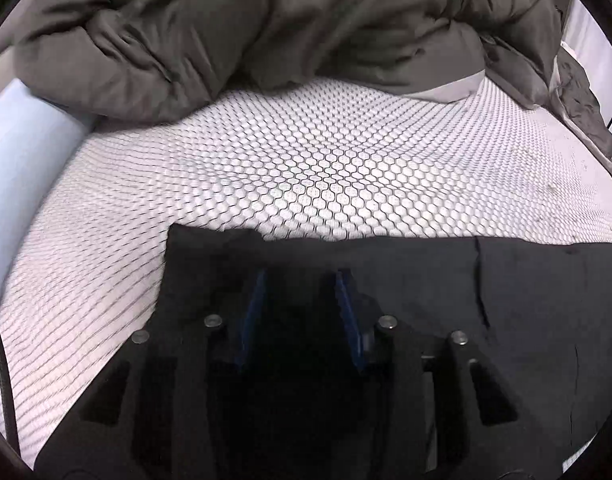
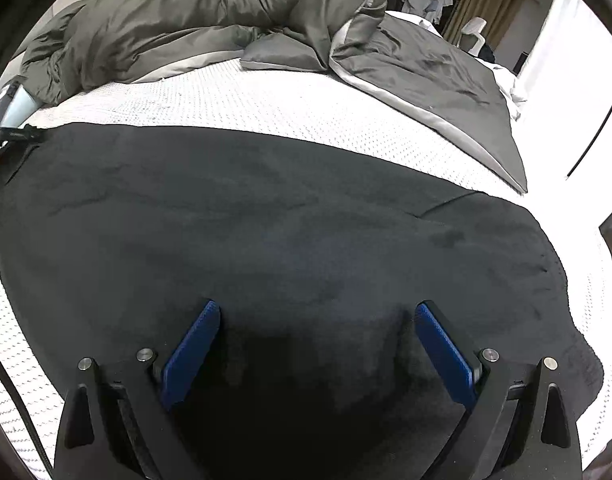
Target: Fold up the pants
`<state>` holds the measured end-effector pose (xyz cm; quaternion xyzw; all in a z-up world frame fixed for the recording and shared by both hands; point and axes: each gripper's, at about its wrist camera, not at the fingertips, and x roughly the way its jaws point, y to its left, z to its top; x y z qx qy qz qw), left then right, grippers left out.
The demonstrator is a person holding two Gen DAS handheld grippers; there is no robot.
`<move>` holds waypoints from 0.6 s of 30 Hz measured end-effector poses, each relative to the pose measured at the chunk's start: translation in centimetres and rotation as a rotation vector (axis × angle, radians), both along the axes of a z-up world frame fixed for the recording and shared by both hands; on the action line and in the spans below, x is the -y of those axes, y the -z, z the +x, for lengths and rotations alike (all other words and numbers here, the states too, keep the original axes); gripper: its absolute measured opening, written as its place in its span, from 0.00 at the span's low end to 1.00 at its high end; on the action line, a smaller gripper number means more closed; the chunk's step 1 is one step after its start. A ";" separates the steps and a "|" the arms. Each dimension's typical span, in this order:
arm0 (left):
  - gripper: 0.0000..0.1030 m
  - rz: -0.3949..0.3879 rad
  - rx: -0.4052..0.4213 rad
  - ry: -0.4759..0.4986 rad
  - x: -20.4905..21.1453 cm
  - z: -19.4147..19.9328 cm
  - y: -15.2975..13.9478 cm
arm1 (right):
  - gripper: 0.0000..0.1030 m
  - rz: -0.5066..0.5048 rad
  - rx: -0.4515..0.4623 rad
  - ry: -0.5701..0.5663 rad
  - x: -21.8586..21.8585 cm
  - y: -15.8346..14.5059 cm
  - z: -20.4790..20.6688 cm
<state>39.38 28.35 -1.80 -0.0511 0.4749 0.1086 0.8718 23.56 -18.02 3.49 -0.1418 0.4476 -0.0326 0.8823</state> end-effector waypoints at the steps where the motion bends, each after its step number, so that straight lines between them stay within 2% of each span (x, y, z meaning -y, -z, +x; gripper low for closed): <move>1: 0.33 0.011 0.010 0.013 1.2 -1.1 -0.8 | 0.96 0.008 0.002 0.003 0.2 -0.1 0.0; 3: 0.35 -0.009 0.040 0.068 3.3 -2.8 -2.2 | 0.96 0.030 0.008 -0.005 0.0 -0.3 -0.1; 5: 0.51 -0.016 0.084 0.133 6.4 -5.1 -3.9 | 0.96 0.066 0.019 -0.036 -0.9 -0.8 -0.3; 6: 0.67 -0.017 0.100 0.171 8.6 -6.2 -4.6 | 0.96 0.086 0.021 -0.063 -1.7 -0.9 -0.4; 7: 0.76 -0.021 0.126 0.205 11.1 -7.4 -5.2 | 0.96 0.099 0.022 -0.087 -2.4 -1.0 -0.5; 9: 0.79 -0.057 0.158 0.285 15.6 -8.6 -5.6 | 0.96 0.124 0.013 -0.139 -4.4 -0.9 -0.7; 12: 0.80 -0.103 0.139 0.386 23.5 -10.2 -4.8 | 0.96 0.176 -0.018 -0.200 -6.7 -0.3 -0.9; 14: 0.80 -0.099 0.109 0.431 26.9 -10.4 -3.6 | 0.96 0.228 -0.062 -0.229 -8.1 0.6 -1.0; 15: 0.80 -0.092 0.080 0.457 28.9 -10.8 -2.8 | 0.96 0.215 -0.084 -0.238 -8.8 1.3 -0.9; 18: 0.80 -0.042 0.005 0.504 32.3 -11.0 -0.1 | 0.96 0.095 -0.113 -0.258 -10.1 2.8 -1.3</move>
